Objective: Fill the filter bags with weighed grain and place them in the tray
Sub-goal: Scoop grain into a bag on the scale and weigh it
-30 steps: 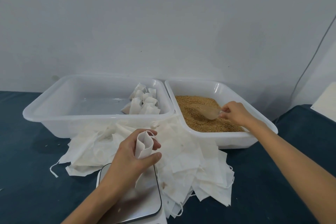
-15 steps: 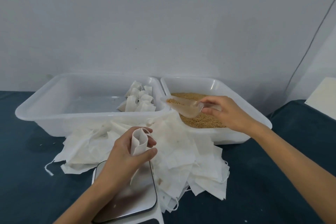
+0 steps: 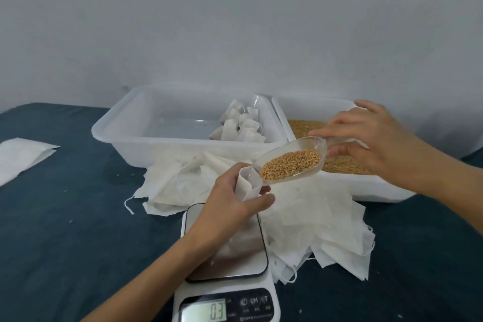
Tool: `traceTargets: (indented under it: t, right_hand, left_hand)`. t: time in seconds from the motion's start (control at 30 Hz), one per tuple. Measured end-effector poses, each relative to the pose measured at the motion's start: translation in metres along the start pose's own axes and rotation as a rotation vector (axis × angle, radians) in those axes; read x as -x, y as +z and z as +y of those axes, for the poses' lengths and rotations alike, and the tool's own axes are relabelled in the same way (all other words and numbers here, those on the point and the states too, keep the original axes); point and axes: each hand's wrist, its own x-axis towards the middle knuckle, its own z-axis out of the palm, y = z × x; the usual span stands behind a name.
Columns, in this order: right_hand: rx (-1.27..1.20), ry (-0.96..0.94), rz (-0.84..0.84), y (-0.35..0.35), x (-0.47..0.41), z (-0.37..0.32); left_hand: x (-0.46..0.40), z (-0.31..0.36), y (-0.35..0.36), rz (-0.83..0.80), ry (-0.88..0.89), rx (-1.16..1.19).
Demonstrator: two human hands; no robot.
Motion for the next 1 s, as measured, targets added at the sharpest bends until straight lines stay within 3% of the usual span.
traceTargets:
  t: [0.47,1.0]
  right_hand:
    - [0.219,-0.132,0.061,-0.005,-0.009,-0.015]
    - [0.26,-0.128,0.107,-0.004,-0.01,-0.023]
  left_hand:
    - [-0.001,-0.002,0.002,0.011,0.025,-0.036]
    - [-0.002,-0.004,0.002,0.044,-0.016,0.015]
